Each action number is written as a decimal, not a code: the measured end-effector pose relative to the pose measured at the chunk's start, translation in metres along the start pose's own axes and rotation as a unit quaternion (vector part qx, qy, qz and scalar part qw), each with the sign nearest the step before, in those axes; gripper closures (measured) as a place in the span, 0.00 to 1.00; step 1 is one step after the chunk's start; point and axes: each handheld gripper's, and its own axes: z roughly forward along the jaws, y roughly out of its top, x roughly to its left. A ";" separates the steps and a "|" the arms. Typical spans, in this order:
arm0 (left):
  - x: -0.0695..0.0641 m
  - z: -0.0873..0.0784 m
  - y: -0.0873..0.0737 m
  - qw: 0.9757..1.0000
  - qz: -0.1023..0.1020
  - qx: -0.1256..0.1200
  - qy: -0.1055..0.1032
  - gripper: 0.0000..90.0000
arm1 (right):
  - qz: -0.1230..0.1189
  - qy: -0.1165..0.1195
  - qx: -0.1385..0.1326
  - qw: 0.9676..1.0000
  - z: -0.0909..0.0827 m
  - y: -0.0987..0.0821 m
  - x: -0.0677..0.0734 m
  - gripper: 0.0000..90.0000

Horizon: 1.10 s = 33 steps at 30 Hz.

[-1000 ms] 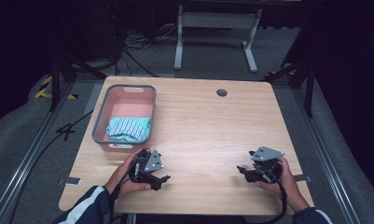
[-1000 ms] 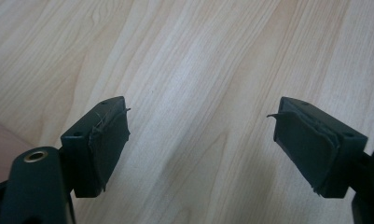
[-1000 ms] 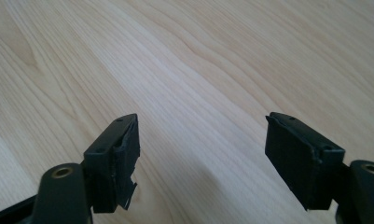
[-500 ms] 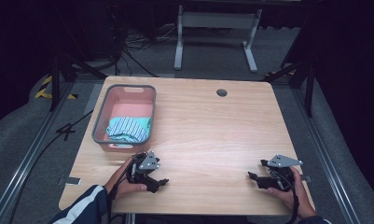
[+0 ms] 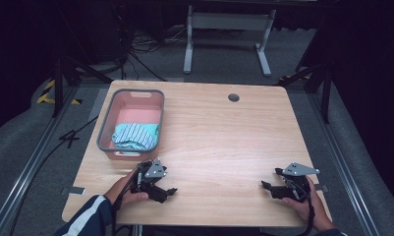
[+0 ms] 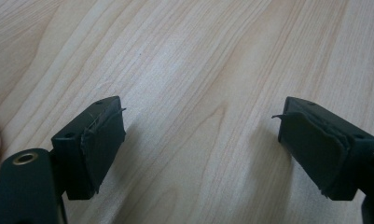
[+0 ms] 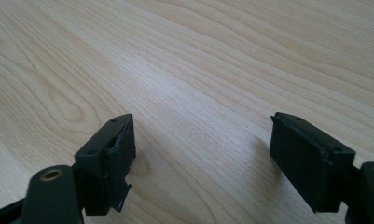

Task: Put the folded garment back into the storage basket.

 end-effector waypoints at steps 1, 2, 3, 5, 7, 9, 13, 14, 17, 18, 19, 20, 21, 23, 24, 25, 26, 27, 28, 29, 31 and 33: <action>0.000 0.000 0.000 1.000 0.000 0.000 0.000 0.16 | 0.001 0.000 0.000 1.000 0.000 0.000 0.000 0.26; 0.000 0.000 0.000 1.000 0.000 0.000 0.000 0.16 | 0.001 0.000 0.000 1.000 0.000 0.000 0.000 0.26; 0.000 0.000 0.000 1.000 0.000 0.000 0.000 0.16 | 0.001 0.000 0.000 1.000 0.000 0.000 0.000 0.25; 0.000 0.000 0.000 1.000 0.000 0.000 0.000 0.16 | 0.002 -0.001 0.000 1.000 0.000 0.000 0.000 0.25; 0.000 0.000 0.000 1.000 0.000 0.001 0.000 0.16 | 0.002 -0.002 0.000 1.000 0.000 0.000 0.000 0.25; 0.000 0.000 0.000 1.000 0.000 0.000 0.000 0.16 | 0.002 -0.002 0.000 1.000 0.000 0.000 0.000 0.25; 0.000 0.000 0.000 1.000 -0.001 0.000 0.000 0.16 | 0.002 -0.002 0.000 1.000 0.000 0.000 0.000 0.25; 0.000 0.000 0.000 1.000 -0.001 -0.001 0.000 0.16 | 0.002 -0.002 0.000 1.000 0.000 0.000 0.000 0.25; 0.000 0.000 0.000 1.000 -0.001 0.000 0.000 0.16 | 0.002 -0.002 0.000 1.000 0.000 0.000 0.000 0.24; 0.000 0.000 0.000 1.000 -0.001 0.000 0.000 0.16 | 0.002 -0.003 0.000 1.000 0.000 0.000 0.000 0.24; 0.000 0.000 0.000 1.000 -0.001 0.000 0.000 0.16 | 0.002 -0.002 0.000 1.000 0.000 0.000 0.000 0.24; 0.000 0.000 0.000 1.000 -0.001 0.000 0.000 0.16 | 0.002 -0.002 0.000 1.000 0.000 0.000 0.000 0.24; 0.000 0.000 0.000 1.000 -0.001 0.000 0.000 0.16 | 0.003 -0.002 0.000 1.000 0.000 0.000 0.000 0.24; 0.000 0.000 0.000 1.000 0.000 0.000 0.000 0.16 | 0.003 -0.003 0.001 1.000 0.000 0.000 0.000 0.24; 0.000 0.000 0.000 1.000 -0.001 0.000 0.000 0.16 | 0.003 -0.003 0.000 1.000 0.000 0.000 0.000 0.24; 0.000 0.000 0.000 1.000 -0.001 0.000 0.000 0.16 | 0.003 -0.003 0.000 1.000 0.000 0.000 0.000 0.24; 0.000 0.000 0.000 1.000 -0.001 0.000 0.000 0.16 | 0.004 -0.003 0.000 1.000 0.000 0.000 0.000 0.24; 0.000 0.000 0.000 1.000 -0.001 0.000 0.000 0.16 | 0.003 -0.003 0.000 1.000 0.000 0.000 0.000 0.24; 0.000 0.000 0.000 1.000 0.000 0.000 0.000 0.15 | 0.003 -0.003 0.000 1.000 0.000 0.000 0.000 0.24; 0.000 0.000 0.000 1.000 0.000 0.000 0.000 0.15 | 0.003 -0.003 0.000 1.000 0.000 0.000 0.000 0.24; 0.000 0.000 0.000 1.000 -0.001 0.000 0.000 0.15 | 0.003 -0.004 0.000 1.000 0.000 0.000 0.000 0.24; 0.000 0.001 0.000 1.000 -0.002 0.000 0.000 0.15 | 0.003 -0.004 0.000 1.000 0.000 0.000 0.000 0.24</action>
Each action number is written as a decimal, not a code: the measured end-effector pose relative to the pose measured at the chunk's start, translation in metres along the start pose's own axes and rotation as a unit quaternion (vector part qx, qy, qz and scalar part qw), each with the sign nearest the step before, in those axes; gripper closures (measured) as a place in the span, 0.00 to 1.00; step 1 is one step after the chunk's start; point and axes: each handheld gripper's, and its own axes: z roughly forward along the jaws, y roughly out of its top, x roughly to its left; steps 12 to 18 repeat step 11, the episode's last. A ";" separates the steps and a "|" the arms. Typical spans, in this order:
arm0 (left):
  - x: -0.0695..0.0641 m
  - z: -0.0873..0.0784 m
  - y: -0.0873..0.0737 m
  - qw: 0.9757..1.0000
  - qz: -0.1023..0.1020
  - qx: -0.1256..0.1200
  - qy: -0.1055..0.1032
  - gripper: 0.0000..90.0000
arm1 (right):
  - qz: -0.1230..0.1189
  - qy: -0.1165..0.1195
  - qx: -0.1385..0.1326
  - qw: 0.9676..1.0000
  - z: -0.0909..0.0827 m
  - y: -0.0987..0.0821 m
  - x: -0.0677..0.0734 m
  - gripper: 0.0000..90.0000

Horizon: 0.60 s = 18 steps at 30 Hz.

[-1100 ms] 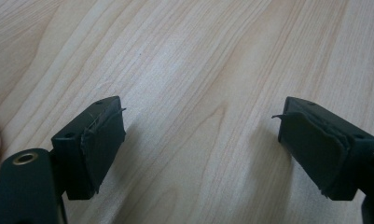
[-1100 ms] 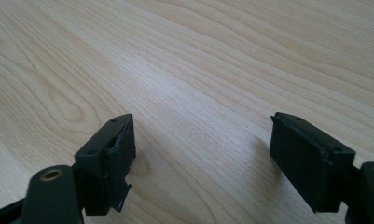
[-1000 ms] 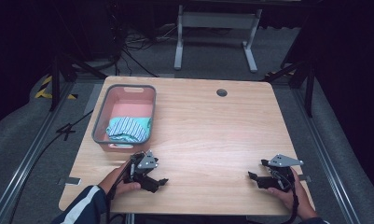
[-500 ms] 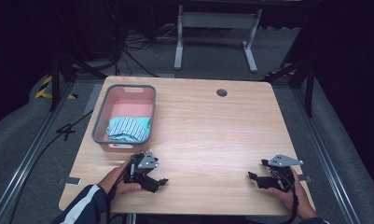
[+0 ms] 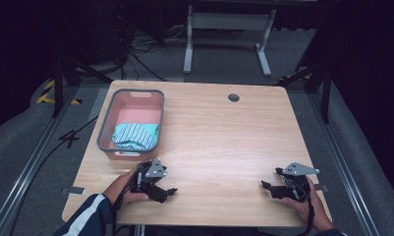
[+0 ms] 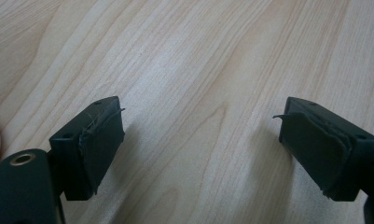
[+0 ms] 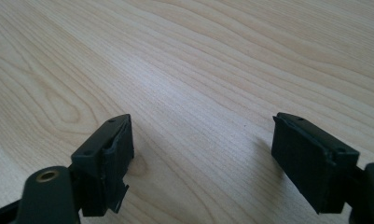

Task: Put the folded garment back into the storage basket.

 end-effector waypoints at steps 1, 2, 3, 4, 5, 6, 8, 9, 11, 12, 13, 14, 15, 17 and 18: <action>0.000 0.000 0.000 1.000 -0.003 0.003 0.002 0.14 | 0.001 0.000 0.000 1.000 0.000 0.000 0.000 0.24; 0.001 0.001 0.000 1.000 -0.005 0.003 0.006 0.12 | 0.000 0.000 0.000 1.000 0.000 0.000 0.000 0.24; 0.000 0.001 0.000 1.000 -0.007 0.003 0.007 0.11 | 0.000 0.000 0.000 1.000 0.000 0.000 0.000 0.24; 0.000 0.001 0.000 1.000 -0.007 0.003 0.007 0.11 | 0.001 0.000 0.001 1.000 0.000 0.000 0.000 0.24; 0.000 0.001 0.000 1.000 -0.008 0.003 0.007 0.11 | 0.001 0.000 0.001 1.000 0.000 0.000 0.000 0.24; 0.000 0.001 0.000 1.000 -0.007 0.003 0.007 0.11 | 0.001 0.000 0.000 1.000 0.000 0.000 0.000 0.24; 0.000 0.001 0.000 1.000 -0.008 0.003 0.008 0.11 | 0.001 0.000 0.000 1.000 0.000 0.000 0.000 0.24; 0.000 0.001 0.000 1.000 -0.008 0.003 0.007 0.11 | 0.001 0.000 0.000 1.000 0.000 0.000 0.000 0.24; 0.000 0.001 0.000 1.000 -0.008 0.003 0.008 0.11 | 0.001 -0.001 0.000 1.000 0.000 0.000 0.000 0.24; 0.000 0.001 0.000 1.000 -0.008 0.003 0.008 0.11 | 0.001 -0.001 0.000 1.000 0.000 0.000 0.000 0.24; 0.000 0.001 0.000 1.000 -0.008 0.003 0.008 0.11 | 0.001 -0.001 0.000 1.000 0.000 0.000 0.000 0.24; 0.000 0.001 0.000 1.000 -0.008 0.003 0.008 0.11 | 0.001 -0.001 0.000 1.000 0.000 0.000 0.000 0.24; 0.000 0.001 0.000 1.000 -0.008 0.003 0.008 0.11 | 0.001 -0.001 0.000 1.000 0.000 0.000 0.000 0.24; 0.000 0.001 0.000 1.000 -0.008 0.003 0.008 0.11 | 0.001 -0.001 0.000 1.000 0.000 0.000 0.000 0.24; 0.000 0.001 0.000 1.000 -0.008 0.003 0.008 0.11 | 0.001 -0.001 0.000 1.000 0.000 0.000 0.000 0.24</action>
